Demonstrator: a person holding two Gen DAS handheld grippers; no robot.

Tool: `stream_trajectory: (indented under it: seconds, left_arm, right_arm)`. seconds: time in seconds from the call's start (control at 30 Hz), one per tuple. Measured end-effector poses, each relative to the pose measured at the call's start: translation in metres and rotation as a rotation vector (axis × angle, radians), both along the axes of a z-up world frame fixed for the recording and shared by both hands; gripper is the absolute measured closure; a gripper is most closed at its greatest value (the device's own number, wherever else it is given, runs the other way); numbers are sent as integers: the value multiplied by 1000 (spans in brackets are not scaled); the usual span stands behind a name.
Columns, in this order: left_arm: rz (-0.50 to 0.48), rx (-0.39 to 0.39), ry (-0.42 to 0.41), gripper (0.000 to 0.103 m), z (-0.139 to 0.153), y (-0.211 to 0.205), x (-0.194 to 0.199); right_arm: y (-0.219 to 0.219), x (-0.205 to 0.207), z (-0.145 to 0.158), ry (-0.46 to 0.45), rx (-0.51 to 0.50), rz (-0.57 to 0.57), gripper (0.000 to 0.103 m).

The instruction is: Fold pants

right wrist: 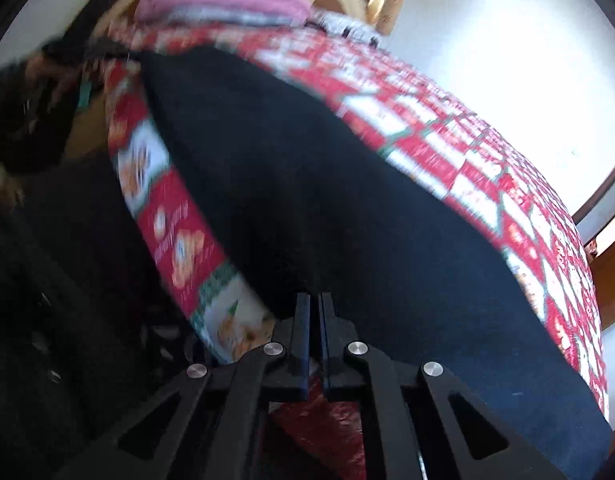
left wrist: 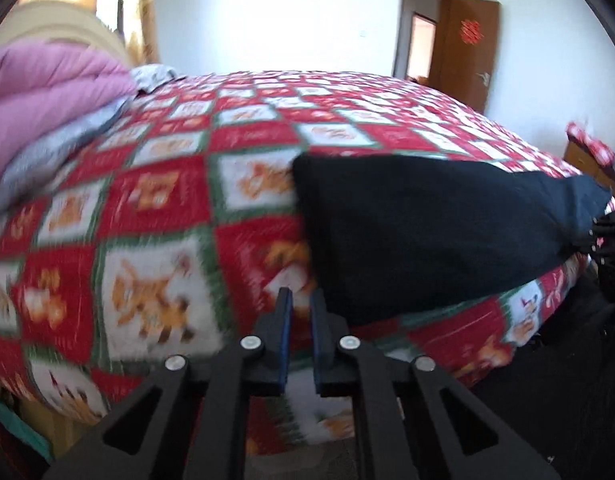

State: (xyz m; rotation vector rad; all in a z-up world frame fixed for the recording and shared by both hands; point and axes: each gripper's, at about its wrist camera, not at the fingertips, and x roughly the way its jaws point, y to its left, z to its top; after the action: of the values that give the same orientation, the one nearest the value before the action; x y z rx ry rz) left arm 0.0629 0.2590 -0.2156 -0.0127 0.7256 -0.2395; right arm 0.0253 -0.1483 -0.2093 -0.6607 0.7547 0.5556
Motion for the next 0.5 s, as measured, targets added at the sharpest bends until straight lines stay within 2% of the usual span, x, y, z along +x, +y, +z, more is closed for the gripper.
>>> stream_trajectory:
  seconds: [0.1, 0.17, 0.27, 0.33, 0.4, 0.5]
  left_arm:
    - [29, -59, -10, 94, -4, 17, -7]
    - [62, -70, -21, 94, -2, 25, -8]
    - [98, -86, -63, 94, 11, 23, -11]
    - [71, -87, -106, 91, 25, 11, -12]
    - [26, -64, -138, 89, 39, -8, -11]
    - [-50, -33, -146, 72, 46, -38, -7]
  right_arm:
    - [-3, 1, 7, 0, 41, -11, 100]
    - [-6, 6, 9, 30, 70, -23, 100]
    - [-1, 8, -5, 46, 28, -21, 100]
    - [4, 4, -5, 24, 19, -25, 100]
    - [6, 2, 6, 1, 62, -40, 100]
    - [7, -5, 21, -40, 95, -29, 103]
